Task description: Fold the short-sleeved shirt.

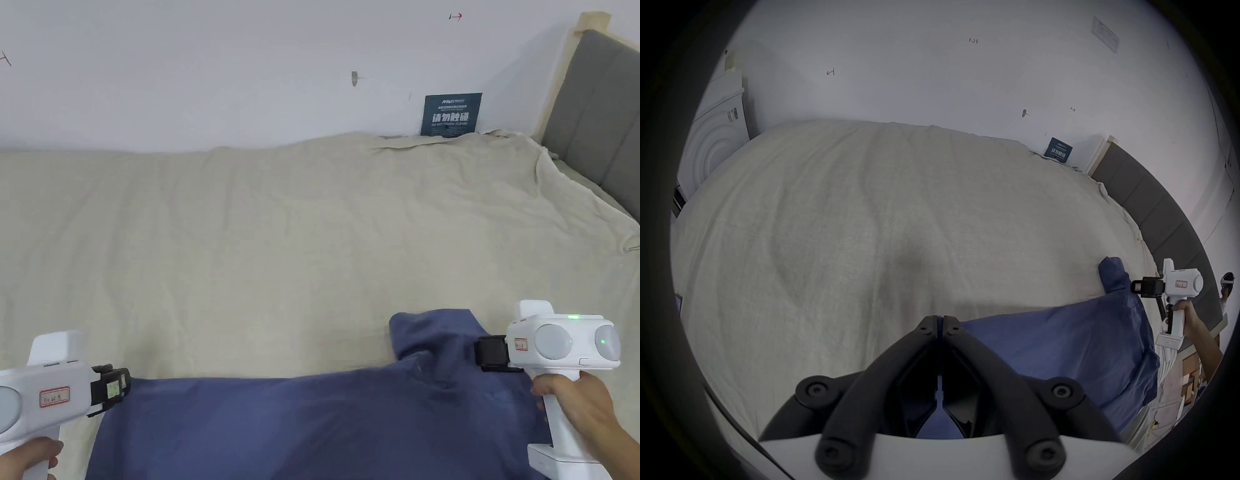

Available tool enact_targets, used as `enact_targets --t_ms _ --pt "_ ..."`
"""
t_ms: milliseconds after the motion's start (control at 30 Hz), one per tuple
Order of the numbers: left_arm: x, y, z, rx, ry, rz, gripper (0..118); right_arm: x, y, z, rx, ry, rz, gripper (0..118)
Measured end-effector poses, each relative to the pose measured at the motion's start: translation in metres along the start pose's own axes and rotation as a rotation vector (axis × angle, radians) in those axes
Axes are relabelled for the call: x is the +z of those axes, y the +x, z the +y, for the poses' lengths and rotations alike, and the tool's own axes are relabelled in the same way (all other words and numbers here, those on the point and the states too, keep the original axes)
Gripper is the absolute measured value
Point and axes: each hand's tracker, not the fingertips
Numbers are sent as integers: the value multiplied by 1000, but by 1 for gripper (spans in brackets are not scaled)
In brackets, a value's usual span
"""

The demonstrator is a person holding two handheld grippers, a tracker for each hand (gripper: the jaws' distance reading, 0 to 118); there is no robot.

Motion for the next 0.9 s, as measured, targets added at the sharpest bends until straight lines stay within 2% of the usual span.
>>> enact_targets --t_ms 133,200,233,267,300,333,567,733,900 --pt "-2 -3 0 13 -5 6 0 3 -13 -7 36 -10 7 57" --pt "-1 -3 -1 14 -7 9 0 7 -19 -9 53 -9 16 55" --pt "-3 -4 -1 16 -8 11 0 10 -20 -10 59 -5 22 47" --pt "-3 -4 -1 19 -8 12 0 13 -22 -9 62 -6 24 34" --pt "-3 -4 -1 20 -9 12 0 17 -23 -9 72 0 17 15" --pt "-2 -4 -2 21 -10 12 0 22 -25 -10 96 22 7 3" --pt "0 -8 -4 30 1 32 0 73 -15 -12 81 107 82 2" --pt "12 -19 -9 38 19 56 0 147 -3 -25 48 225 194 2" --pt "44 -22 -24 37 34 73 0 219 12 -58 22 310 253 2"
